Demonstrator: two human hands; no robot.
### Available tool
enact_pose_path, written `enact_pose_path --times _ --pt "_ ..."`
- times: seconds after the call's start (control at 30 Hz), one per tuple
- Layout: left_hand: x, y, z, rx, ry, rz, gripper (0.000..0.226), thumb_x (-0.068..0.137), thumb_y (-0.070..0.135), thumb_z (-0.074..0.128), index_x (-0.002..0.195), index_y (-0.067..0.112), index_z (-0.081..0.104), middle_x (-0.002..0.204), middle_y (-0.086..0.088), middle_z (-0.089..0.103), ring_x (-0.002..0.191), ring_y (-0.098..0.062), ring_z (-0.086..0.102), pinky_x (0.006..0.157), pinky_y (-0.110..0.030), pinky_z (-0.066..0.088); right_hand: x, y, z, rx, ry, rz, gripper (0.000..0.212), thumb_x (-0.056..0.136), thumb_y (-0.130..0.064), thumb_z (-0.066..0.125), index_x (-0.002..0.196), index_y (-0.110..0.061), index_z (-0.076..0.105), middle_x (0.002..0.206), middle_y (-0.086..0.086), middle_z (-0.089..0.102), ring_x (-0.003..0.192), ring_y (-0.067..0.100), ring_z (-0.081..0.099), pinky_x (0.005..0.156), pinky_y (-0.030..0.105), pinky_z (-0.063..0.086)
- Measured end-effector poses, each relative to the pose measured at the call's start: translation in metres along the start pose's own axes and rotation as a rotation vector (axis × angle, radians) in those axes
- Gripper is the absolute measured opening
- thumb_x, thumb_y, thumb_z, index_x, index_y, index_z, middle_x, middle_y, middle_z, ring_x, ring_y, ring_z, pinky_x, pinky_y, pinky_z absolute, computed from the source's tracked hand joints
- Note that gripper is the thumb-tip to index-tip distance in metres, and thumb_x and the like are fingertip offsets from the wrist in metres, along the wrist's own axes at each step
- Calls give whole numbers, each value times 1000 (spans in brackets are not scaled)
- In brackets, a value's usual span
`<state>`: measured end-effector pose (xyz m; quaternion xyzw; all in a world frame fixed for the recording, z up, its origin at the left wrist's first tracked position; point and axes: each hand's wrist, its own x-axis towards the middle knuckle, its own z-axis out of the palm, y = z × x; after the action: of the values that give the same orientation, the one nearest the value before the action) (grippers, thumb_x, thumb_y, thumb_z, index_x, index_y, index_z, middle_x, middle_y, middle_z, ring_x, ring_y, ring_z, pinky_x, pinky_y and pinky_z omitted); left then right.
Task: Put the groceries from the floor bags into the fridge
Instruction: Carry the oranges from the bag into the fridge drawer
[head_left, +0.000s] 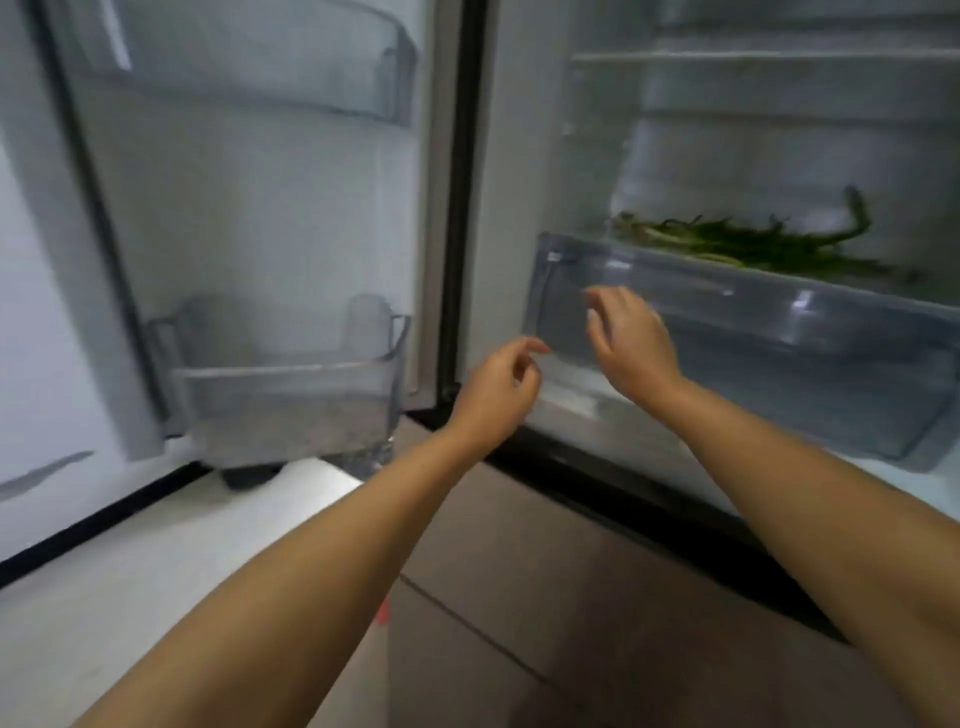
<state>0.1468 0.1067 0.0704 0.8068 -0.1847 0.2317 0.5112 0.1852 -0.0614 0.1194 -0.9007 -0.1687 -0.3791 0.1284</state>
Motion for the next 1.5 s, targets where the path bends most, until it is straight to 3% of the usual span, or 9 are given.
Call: enact_pose_path --times 0.07,0.23,0.43,0.57,0.67,0.83,1.1,1.37,1.5 --pt "-58 -25 -26 102 -58 -57 27 87 11 49 109 15 64 85 -8 66 76 -22 60 76 -31 48 -36 -33 18 44 -72 -51 46 89 -29 32 117 -5 60 110 16 63 101 36 59 85 45 47" --pt "-190 -71 -111 323 -135 -335 32 89 15 46 117 22 60 97 -3 68 88 -20 61 81 -33 50 -121 -110 48 166 -263 -106 38 91 -22 38 112 -2 62 102 18 65 90 36 62 78 43 49" --pt "-316 -107 -241 442 -10 -625 30 92 16 43 118 21 58 89 2 59 85 -17 56 82 -35 49 -204 -245 95 334 -559 -321 38 87 -27 38 107 -6 63 93 13 65 81 35 63 72 39 49" --pt "-420 -117 -355 507 58 -775 29 92 15 44 118 19 57 85 1 60 80 -17 57 77 -33 47 -245 -412 126 442 -650 -437 33 94 -25 47 122 -14 57 113 7 61 101 26 60 83 38 47" --pt "-493 -119 -451 564 113 -915 27 91 15 45 115 21 58 83 0 61 78 -19 58 74 -33 47 -272 -535 145 431 -812 -505 41 97 -33 40 136 -19 42 132 5 50 116 25 52 93 39 42" --pt "-576 -122 -574 605 303 -1090 25 90 15 46 110 22 58 72 1 58 64 -17 55 62 -30 42 -297 -674 162 357 -1052 -599 50 98 -44 36 143 -23 31 142 7 42 124 28 46 100 43 41" --pt "-590 -184 -667 579 355 -1152 28 89 13 45 113 17 60 77 -2 59 67 -19 54 67 -31 44 -270 -801 223 314 -1179 -647 55 97 -47 37 145 -23 27 144 10 40 126 30 45 103 49 40" --pt "-552 -283 -799 576 425 -1216 27 88 11 49 113 16 61 99 -10 65 90 -28 61 80 -33 47 -190 -941 318 359 -1210 -759 54 97 -45 39 144 -22 27 142 13 41 126 33 44 102 48 40" --pt "-543 -326 -863 569 481 -1219 27 86 8 52 109 15 63 100 -12 67 94 -28 62 81 -34 47 -158 -1009 363 375 -1251 -798 51 97 -41 39 143 -21 29 139 15 42 125 34 45 101 48 40"
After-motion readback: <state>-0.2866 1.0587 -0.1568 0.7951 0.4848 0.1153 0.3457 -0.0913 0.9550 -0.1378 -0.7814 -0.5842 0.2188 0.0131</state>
